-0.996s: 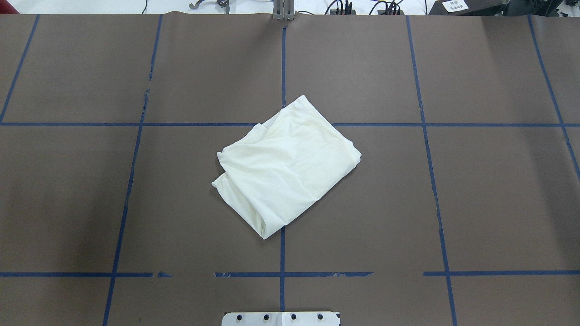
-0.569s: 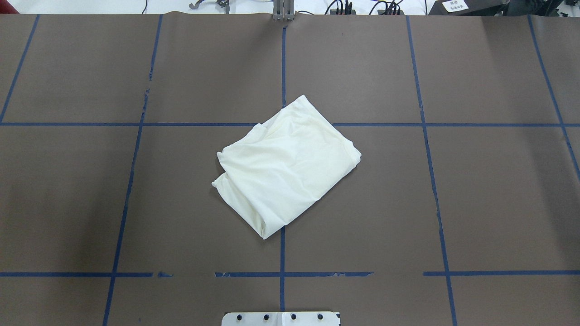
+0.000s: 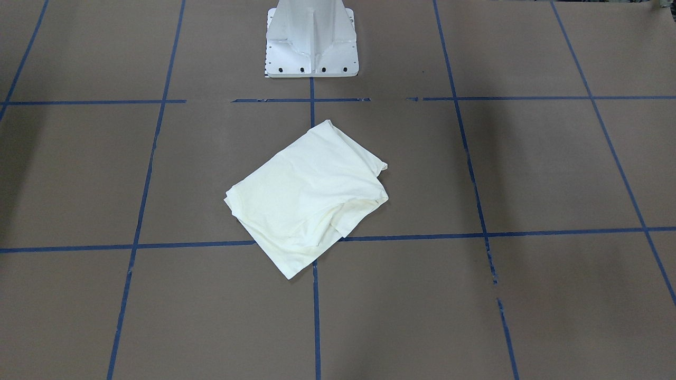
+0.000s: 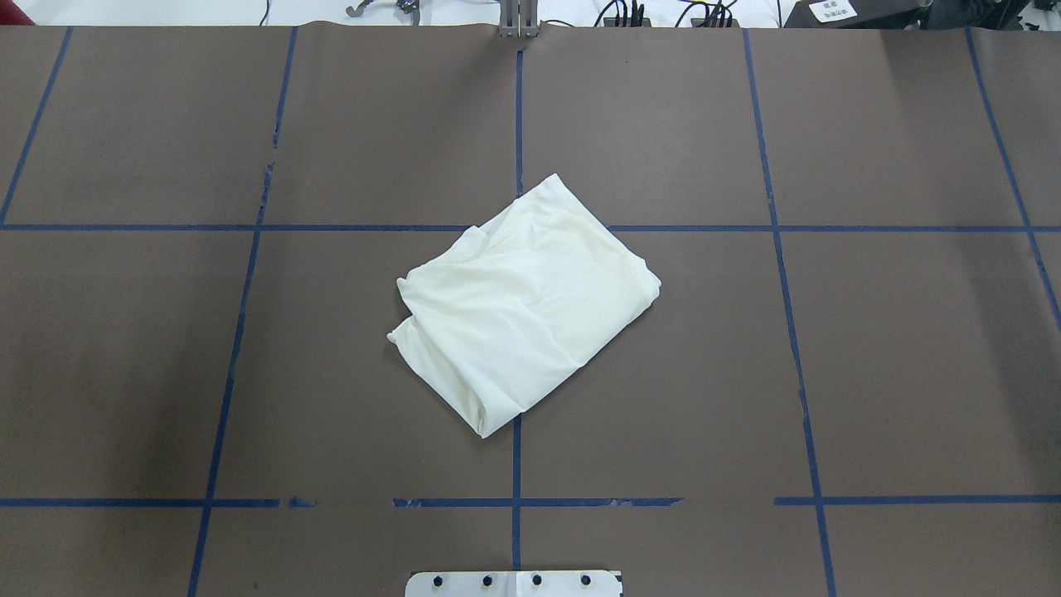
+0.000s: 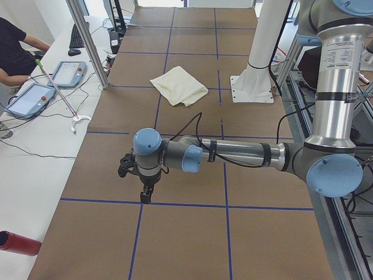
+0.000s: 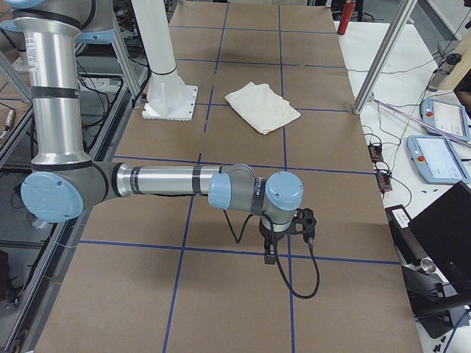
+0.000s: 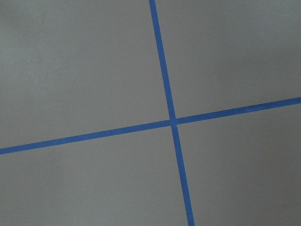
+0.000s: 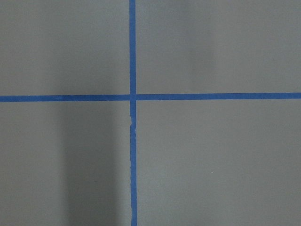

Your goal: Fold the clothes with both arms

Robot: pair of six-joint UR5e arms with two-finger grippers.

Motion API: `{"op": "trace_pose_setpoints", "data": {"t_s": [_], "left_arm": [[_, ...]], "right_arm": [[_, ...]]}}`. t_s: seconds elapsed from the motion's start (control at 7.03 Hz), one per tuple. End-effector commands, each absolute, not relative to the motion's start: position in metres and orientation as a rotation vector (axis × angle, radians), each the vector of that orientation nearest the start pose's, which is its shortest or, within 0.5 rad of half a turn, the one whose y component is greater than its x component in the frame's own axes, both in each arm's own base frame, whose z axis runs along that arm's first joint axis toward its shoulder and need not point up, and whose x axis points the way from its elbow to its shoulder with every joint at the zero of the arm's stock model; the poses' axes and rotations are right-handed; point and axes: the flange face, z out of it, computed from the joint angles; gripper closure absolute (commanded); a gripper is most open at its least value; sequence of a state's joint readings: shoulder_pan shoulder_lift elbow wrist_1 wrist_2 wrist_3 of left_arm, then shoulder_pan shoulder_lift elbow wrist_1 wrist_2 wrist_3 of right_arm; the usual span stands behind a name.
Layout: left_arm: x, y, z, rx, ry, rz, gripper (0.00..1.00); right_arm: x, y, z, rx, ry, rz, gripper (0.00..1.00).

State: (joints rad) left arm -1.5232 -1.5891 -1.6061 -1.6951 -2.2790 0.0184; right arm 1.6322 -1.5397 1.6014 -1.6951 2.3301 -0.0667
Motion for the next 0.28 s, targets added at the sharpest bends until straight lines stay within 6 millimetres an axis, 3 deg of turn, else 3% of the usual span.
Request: {"op": "trace_pose_setpoints", "data": {"t_s": [0.0, 0.14], "left_arm": [[-0.0441, -0.5129, 0.6239, 0.159, 0.710, 0.126, 0.00], [-0.0441, -0.5136, 0.6232, 0.160, 0.710, 0.126, 0.00]], "right_arm": [[0.0953, -0.4953, 0.6408, -0.010, -0.761, 0.019, 0.00], [0.0952, -0.4945, 0.6423, -0.013, -0.761, 0.020, 0.00]]}}
